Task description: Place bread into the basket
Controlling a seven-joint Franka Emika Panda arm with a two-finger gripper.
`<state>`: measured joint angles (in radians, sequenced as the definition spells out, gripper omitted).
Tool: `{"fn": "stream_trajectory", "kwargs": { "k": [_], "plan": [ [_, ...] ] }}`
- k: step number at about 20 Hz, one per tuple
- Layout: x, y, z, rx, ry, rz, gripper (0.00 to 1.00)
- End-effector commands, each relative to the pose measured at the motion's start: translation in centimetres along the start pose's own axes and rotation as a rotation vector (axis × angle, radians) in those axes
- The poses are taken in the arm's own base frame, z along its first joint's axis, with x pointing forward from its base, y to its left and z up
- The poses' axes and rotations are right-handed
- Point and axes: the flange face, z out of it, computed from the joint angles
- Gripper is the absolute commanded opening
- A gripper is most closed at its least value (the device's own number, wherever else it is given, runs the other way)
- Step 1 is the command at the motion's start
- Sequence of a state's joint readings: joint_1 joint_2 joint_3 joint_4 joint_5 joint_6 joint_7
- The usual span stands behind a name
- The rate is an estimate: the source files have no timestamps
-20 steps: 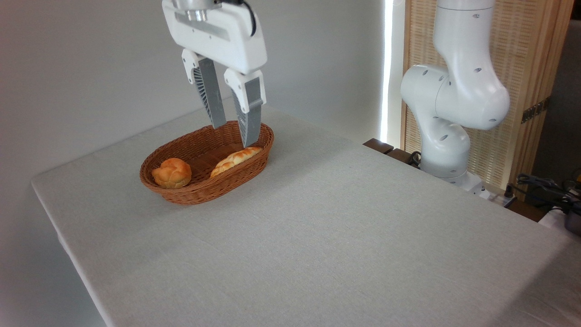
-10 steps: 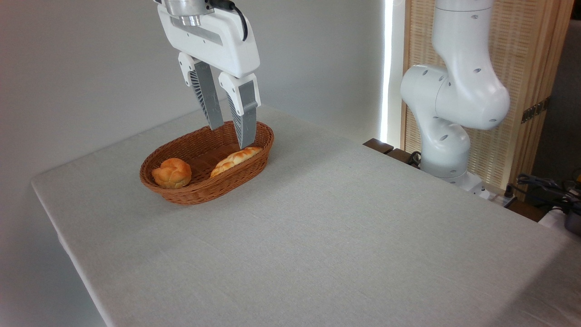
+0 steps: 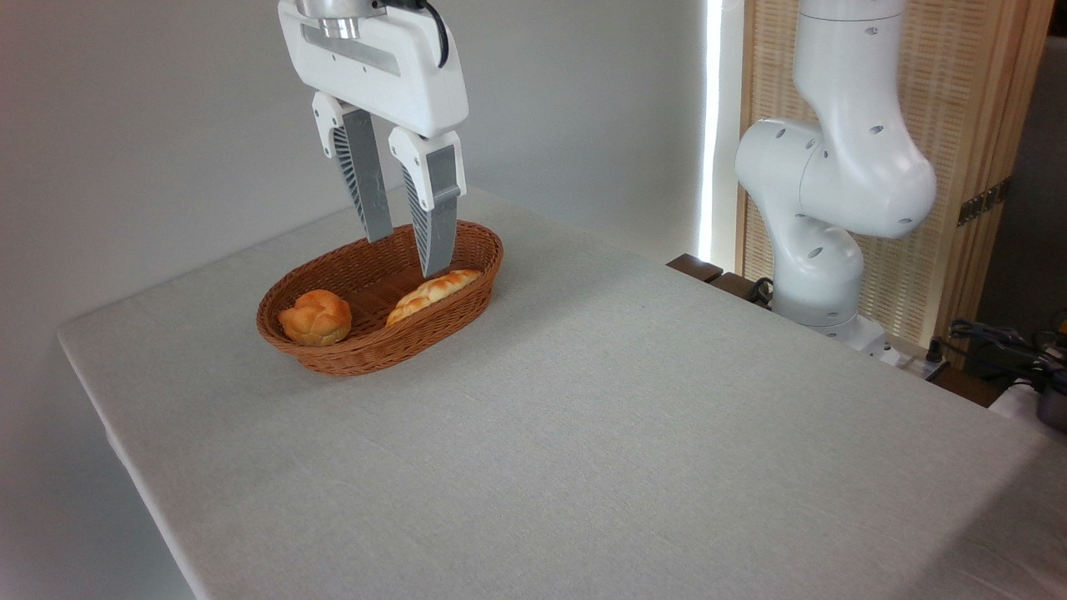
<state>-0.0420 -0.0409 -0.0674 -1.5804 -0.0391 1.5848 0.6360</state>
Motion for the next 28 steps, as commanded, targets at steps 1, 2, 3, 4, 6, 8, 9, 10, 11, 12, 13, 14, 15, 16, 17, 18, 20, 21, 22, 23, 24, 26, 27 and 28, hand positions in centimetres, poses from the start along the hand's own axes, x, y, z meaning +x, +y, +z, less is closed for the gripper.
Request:
{"fn": "stream_trajectory", "kwargs": {
  "k": [1, 2, 3, 4, 6, 8, 9, 10, 11, 12, 13, 14, 15, 16, 17, 18, 20, 21, 22, 23, 24, 26, 27, 28],
  "plan": [
    [-0.3, -1.0, -0.6, 0.072, -0.024, -0.021, 1.00],
    [-0.2, -0.9, -0.6, 0.073, -0.025, -0.020, 1.00],
    [-0.2, -0.9, -0.5, 0.071, -0.028, -0.018, 1.00],
    [-0.3, -0.8, -0.6, 0.066, -0.030, -0.017, 1.00],
    [-0.7, -0.3, -0.3, 0.039, -0.063, -0.014, 1.00],
    [-1.3, 0.1, -0.1, 0.002, -0.095, -0.015, 1.00],
    [-1.5, 0.0, -0.1, 0.001, -0.089, -0.017, 1.00],
    [-1.7, -0.2, -0.2, 0.004, -0.085, -0.018, 1.00],
    [-1.7, -0.3, -0.4, 0.011, -0.076, -0.018, 1.00],
    [-1.9, -0.6, -0.3, 0.018, -0.067, -0.023, 1.00],
    [-2.1, -0.5, -0.3, 0.029, -0.054, -0.025, 1.00],
    [-2.1, -0.6, -0.2, 0.035, -0.046, -0.026, 1.00],
    [-2.0, -0.7, -0.3, 0.039, -0.039, -0.026, 1.00],
    [-1.9, -0.6, -0.2, 0.039, -0.035, -0.024, 1.00],
    [-1.7, -0.7, 0.0, 0.043, -0.030, -0.022, 1.00],
    [-1.3, -0.6, 0.2, 0.040, -0.019, -0.018, 1.00],
    [-0.8, -0.1, 1.1, 0.016, -0.014, -0.010, 1.00],
    [-0.8, 0.1, 1.5, 0.009, -0.023, -0.007, 1.00],
    [-0.8, 0.1, 1.7, 0.006, -0.025, -0.007, 1.00],
    [-0.8, 0.0, 1.8, 0.005, -0.026, -0.008, 1.00],
    [-0.8, -0.1, 1.8, 0.005, -0.026, -0.010, 1.00],
    [-0.9, -0.1, 1.9, 0.000, -0.033, -0.012, 1.00],
    [-1.0, -0.1, 2.0, -0.005, -0.039, -0.012, 1.00],
    [-1.0, -0.1, 1.9, -0.004, -0.041, -0.012, 1.00]
  ]
}}
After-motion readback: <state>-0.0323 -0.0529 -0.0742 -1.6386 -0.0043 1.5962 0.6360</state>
